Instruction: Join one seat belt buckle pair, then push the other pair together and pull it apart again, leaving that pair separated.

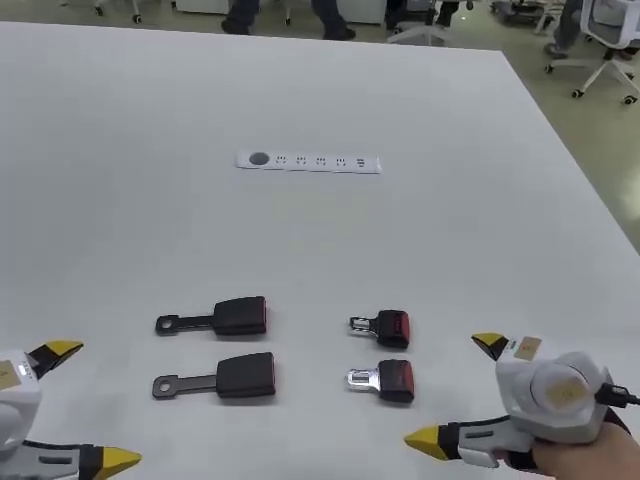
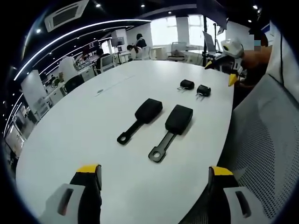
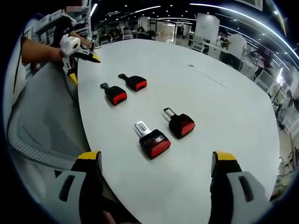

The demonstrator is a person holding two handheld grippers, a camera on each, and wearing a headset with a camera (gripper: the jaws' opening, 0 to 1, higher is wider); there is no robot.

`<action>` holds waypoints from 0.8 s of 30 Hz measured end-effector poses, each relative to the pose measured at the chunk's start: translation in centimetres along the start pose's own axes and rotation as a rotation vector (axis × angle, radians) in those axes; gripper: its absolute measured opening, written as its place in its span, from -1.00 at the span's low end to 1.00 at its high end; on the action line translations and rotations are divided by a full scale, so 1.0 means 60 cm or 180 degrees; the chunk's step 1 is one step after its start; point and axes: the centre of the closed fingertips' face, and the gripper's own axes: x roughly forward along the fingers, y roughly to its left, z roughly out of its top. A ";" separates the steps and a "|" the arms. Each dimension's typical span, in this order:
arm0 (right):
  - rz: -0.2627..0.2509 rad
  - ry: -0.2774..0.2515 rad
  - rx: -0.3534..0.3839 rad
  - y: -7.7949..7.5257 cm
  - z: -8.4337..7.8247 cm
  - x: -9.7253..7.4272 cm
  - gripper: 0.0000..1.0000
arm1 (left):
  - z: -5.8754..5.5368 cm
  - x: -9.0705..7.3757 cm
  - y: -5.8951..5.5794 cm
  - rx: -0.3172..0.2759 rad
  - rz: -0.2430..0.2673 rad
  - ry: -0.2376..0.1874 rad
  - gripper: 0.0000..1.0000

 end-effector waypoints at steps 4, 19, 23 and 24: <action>0.0018 0.0002 -0.0030 0.003 0.001 0.000 0.90 | 0.005 -0.001 -0.006 0.0027 -0.0032 -0.0014 0.91; 0.0098 -0.0095 -0.0038 0.006 0.010 0.000 0.71 | 0.015 -0.003 0.008 0.0075 -0.0025 -0.0046 0.80; 0.0135 -0.0106 -0.0082 0.009 0.011 0.002 0.61 | 0.022 0.008 -0.003 0.0154 -0.0106 -0.0026 0.75; 0.0132 -0.0108 -0.0100 0.008 0.011 0.002 0.60 | 0.023 0.011 -0.006 0.0203 -0.0129 -0.0020 0.73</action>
